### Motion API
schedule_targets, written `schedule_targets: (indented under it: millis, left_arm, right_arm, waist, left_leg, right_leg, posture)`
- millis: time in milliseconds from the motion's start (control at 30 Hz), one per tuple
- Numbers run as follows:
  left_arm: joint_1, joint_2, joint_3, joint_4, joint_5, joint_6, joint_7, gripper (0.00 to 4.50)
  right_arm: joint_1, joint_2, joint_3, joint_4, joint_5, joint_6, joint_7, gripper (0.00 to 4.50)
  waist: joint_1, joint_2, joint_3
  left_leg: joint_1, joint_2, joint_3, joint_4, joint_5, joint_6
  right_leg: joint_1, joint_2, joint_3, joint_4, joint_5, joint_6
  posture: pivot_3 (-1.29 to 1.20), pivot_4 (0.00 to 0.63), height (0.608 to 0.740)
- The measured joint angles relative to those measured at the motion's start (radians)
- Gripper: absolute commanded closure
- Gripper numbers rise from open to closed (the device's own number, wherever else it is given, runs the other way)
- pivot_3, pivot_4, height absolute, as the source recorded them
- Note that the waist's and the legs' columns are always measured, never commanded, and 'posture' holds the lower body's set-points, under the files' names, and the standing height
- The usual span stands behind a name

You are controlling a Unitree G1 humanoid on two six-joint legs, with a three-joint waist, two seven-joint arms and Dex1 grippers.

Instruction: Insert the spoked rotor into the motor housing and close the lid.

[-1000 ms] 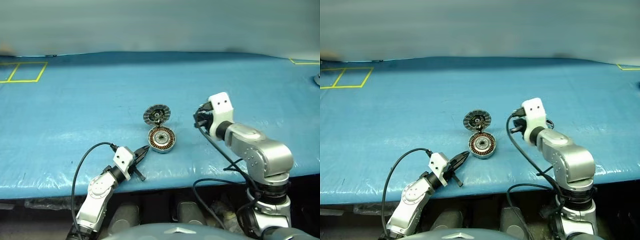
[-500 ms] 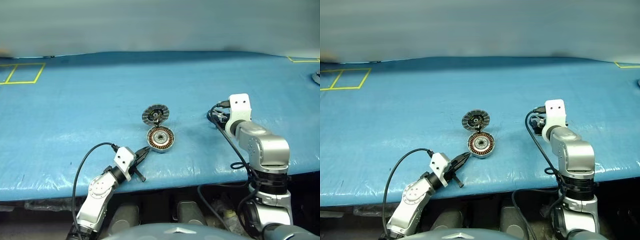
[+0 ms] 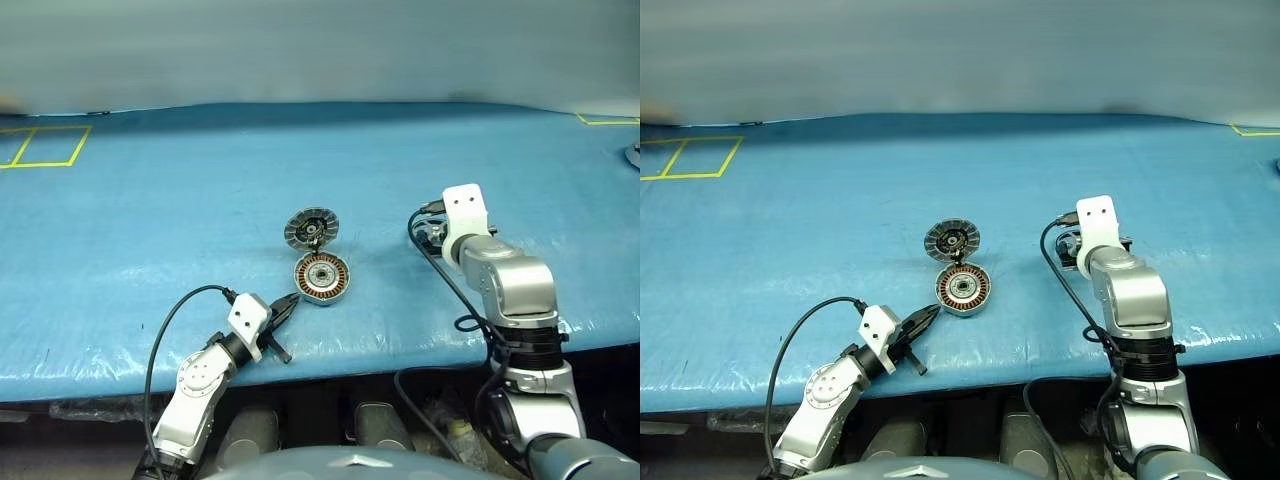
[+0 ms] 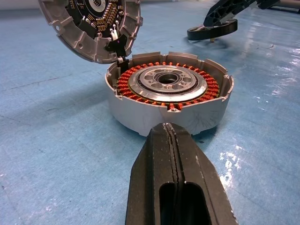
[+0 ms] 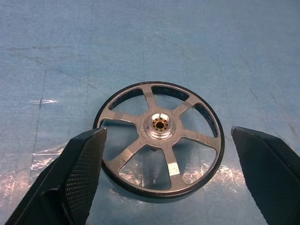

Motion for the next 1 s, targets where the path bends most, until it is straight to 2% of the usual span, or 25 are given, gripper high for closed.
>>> schedule_targets:
  millis: [367, 467, 600, 733, 1000]
  left_arm:
    - [0.001, 0.001, 0.0, 0.0, 0.0, 0.0, 0.002, 4.5]
    - [0.0, 0.0, 0.0, 0.0, 0.0, 0.0, 0.003, 4.5]
    - [0.0, 0.0, 0.0, 0.0, 0.0, 0.0, 0.006, 4.5]
    - [0.0, 0.0, 0.0, 0.0, 0.001, 0.0, 0.011, 4.5]
    - [-0.001, 0.0, 0.0, 0.0, 0.001, 0.0, 0.013, 4.5]
  right_arm:
    - [0.053, -0.019, 0.078, -0.019, -0.02, 0.0, 0.036, 0.03]
    - [0.057, -0.018, 0.08, -0.02, -0.02, 0.0, 0.042, 0.63]
    - [0.056, -0.002, 0.071, -0.021, -0.027, -0.001, 0.032, 1.9]
    - [0.05, 0.064, -0.003, -0.027, -0.016, -0.013, 0.02, 1.9]
    - [0.057, 0.09, -0.015, -0.049, 0.006, 0.017, 0.034, 1.9]
  waist:
    - [0.0, 0.0, 0.0]
    - [-0.001, 0.0, 0.0]
    - [-0.001, 0.0, 0.0]
    - [0.0, 0.0, 0.0]
    - [0.0, 0.0, 0.0]
  left_leg:
    - [0.0, 0.0, 0.0, 0.0, 0.0, 0.0]
    - [0.0, 0.0, 0.0, 0.0, 0.0, 0.0]
    - [0.0, 0.0, 0.0, 0.001, 0.0, 0.0]
    - [0.0, 0.0, 0.0, 0.001, 0.0, 0.0]
    - [0.0, 0.0, 0.001, 0.001, 0.0, 0.0]
  right_leg:
    - [0.0, 0.0, 0.0, 0.0, 0.0, 0.0]
    - [0.0, 0.0, 0.0, 0.0, 0.0, 0.0]
    - [0.0, 0.0, 0.0, 0.0, 0.0, 0.0]
    - [0.0, 0.001, 0.001, 0.0, 0.001, 0.001]
    - [0.0, 0.001, 0.001, 0.001, 0.001, 0.001]
  posture:
    - [0.0, 0.15, 0.74]
    - [0.0, 0.15, 0.74]
    - [0.0, 0.15, 0.74]
    - [0.0, 0.15, 0.74]
    - [0.0, 0.15, 0.74]
